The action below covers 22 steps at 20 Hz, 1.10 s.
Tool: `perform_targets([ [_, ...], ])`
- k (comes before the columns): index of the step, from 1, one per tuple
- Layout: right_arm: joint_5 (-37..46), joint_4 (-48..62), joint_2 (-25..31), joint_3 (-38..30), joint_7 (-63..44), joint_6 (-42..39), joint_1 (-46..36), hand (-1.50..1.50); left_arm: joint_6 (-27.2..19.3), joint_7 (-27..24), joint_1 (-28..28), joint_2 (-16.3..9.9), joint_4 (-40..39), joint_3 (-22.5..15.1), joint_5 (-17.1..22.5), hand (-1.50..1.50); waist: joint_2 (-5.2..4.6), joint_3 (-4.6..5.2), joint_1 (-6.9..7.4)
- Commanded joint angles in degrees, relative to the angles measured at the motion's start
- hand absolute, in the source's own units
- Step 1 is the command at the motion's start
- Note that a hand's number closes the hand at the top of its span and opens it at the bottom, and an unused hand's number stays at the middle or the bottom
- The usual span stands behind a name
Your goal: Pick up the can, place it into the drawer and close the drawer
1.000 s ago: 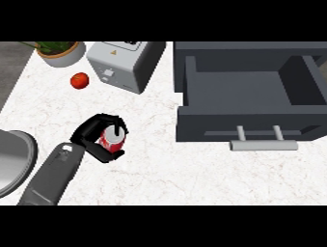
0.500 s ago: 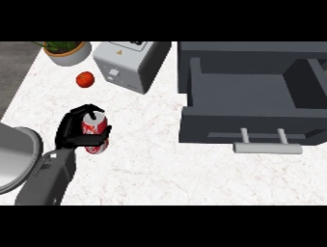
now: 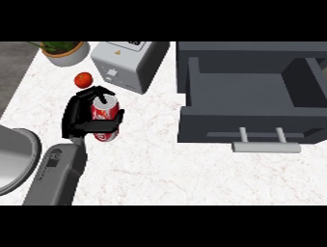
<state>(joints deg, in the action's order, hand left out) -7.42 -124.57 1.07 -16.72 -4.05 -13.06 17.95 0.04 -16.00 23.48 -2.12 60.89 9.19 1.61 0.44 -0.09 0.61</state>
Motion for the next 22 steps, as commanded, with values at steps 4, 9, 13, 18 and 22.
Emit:
perform_targets([
  [4,-0.56,1.37,0.0,-1.16,2.37,-1.71,0.71,-1.5,-8.27,12.55,0.54,2.05,15.45,-9.99,-0.38,1.5,-0.28,0.05,-0.89],
  [9,-2.4,-0.39,1.74,-2.08,-1.59,-0.02,-1.88,-1.5,-11.04,24.38,8.72,2.1,20.13,-12.46,-1.67,1.5,-0.32,0.06,-0.87],
  [13,1.01,-4.09,-1.04,2.8,-2.48,2.33,0.59,-1.5,-17.02,25.74,15.52,2.11,15.09,-17.41,-1.17,1.5,-0.44,0.08,-1.33],
  [18,-0.57,-4.99,-0.6,0.24,-3.19,1.25,0.95,-1.5,-20.17,24.41,24.16,2.11,8.01,-17.74,-0.66,1.5,-0.52,0.08,-1.67],
  [22,1.0,-0.87,-0.64,0.71,-0.42,0.62,-0.22,-1.5,-27.19,30.81,32.89,2.12,6.49,-22.35,0.59,1.5,-0.54,0.05,-2.08],
])
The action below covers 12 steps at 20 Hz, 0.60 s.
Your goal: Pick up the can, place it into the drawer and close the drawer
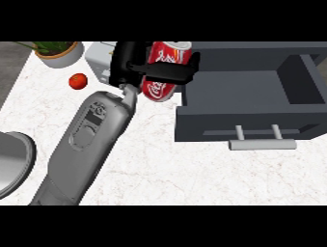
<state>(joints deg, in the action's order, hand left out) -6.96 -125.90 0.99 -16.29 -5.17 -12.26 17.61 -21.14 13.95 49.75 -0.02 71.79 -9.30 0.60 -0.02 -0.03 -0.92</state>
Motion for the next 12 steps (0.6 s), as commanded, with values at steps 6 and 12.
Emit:
perform_targets([
  [6,2.64,-2.25,-0.91,3.49,-3.94,2.31,-1.53,-1.5,-8.13,1.84,16.79,0.02,-13.91,-2.81,4.57,1.5,-0.18,0.01,-0.71],
  [12,1.33,3.33,-0.21,0.72,1.75,-0.01,-3.2,-1.5,-11.94,-0.06,24.99,0.02,-23.39,-6.46,8.96,1.5,-0.43,-0.06,-1.6],
])
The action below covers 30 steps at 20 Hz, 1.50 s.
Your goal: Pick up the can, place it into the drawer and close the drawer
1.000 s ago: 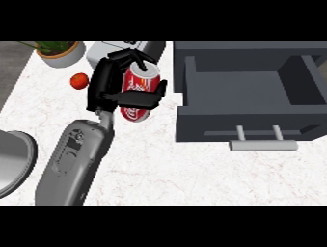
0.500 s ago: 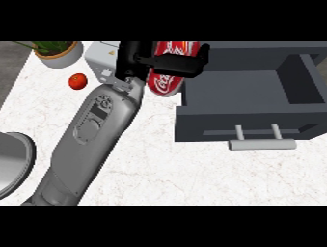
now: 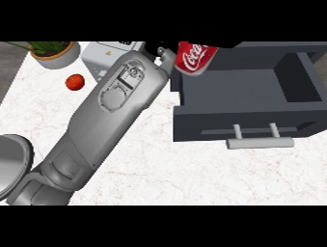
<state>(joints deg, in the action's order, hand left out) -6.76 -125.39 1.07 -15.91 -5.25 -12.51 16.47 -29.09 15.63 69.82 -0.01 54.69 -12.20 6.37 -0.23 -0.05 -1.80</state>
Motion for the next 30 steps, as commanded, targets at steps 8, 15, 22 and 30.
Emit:
perform_targets([
  [8,-0.08,0.87,0.58,0.09,-0.45,-0.58,-1.65,-1.5,-4.33,-3.99,12.63,0.01,-17.49,-4.22,7.84,1.5,-0.26,-0.05,-1.34],
  [15,1.86,5.17,0.81,0.43,-0.15,1.27,-6.89,-1.5,-5.21,-7.75,14.25,0.01,-22.72,-9.94,14.16,1.5,-0.65,-0.1,-2.3],
  [22,2.57,4.23,1.27,0.61,-1.38,1.11,-6.21,-1.5,-3.7,-11.34,15.23,0.01,-28.41,-12.05,17.1,1.5,-0.77,-0.09,-2.49],
  [30,0.86,3.79,2.6,0.32,-2.81,0.68,-8.27,-1.5,-6.32,-14.99,16.04,0.01,-32.75,-16.21,19.11,1.5,-1.18,-0.11,-3.83],
])
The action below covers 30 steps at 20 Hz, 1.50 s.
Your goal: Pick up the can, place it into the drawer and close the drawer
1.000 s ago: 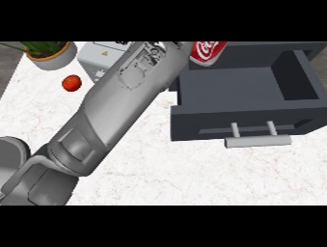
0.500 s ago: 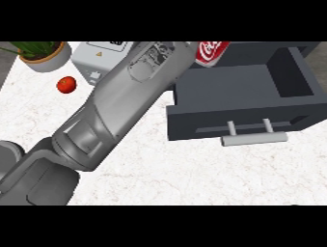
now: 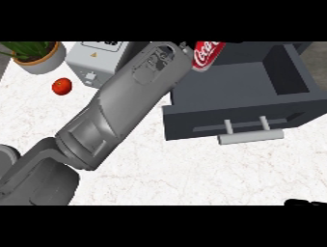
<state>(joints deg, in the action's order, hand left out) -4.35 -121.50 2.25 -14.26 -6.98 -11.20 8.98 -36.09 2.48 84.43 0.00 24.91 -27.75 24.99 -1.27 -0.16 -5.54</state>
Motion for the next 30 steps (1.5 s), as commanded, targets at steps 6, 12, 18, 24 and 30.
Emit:
perform_targets([
  [6,-0.05,0.9,0.17,-0.29,1.06,-0.14,-0.58,-1.5,-2.81,-3.59,-2.04,0.0,-1.13,-6.43,2.44,1.5,-0.21,-0.03,-1.31],
  [12,-0.9,0.2,1.27,-0.47,-0.5,-0.6,-1.7,-1.5,-4.2,-4.08,-1.3,0.0,-4.96,-6.86,3.5,-1.5,-0.4,-0.02,-1.6],
  [18,0.95,-0.23,1.45,0.19,-2.13,0.83,-3.66,-1.5,-5.73,-5.54,-3.17,0.0,-4.14,-8.31,5.25,-1.5,-0.24,0.04,-0.57],
  [24,0.32,-2.49,1.99,0.08,-4.04,1.51,-5.6,-1.5,-7.88,-7.8,-3.85,0.0,-4.56,-7.5,7.96,-1.5,-0.7,0.07,-1.8],
  [30,9.72,-5.01,5.67,0.93,1.45,0.32,-4.16,-1.5,-9.04,-7.75,-3.29,0.0,-3.7,-6.77,10.69,-1.5,-0.49,0.1,-1.49],
])
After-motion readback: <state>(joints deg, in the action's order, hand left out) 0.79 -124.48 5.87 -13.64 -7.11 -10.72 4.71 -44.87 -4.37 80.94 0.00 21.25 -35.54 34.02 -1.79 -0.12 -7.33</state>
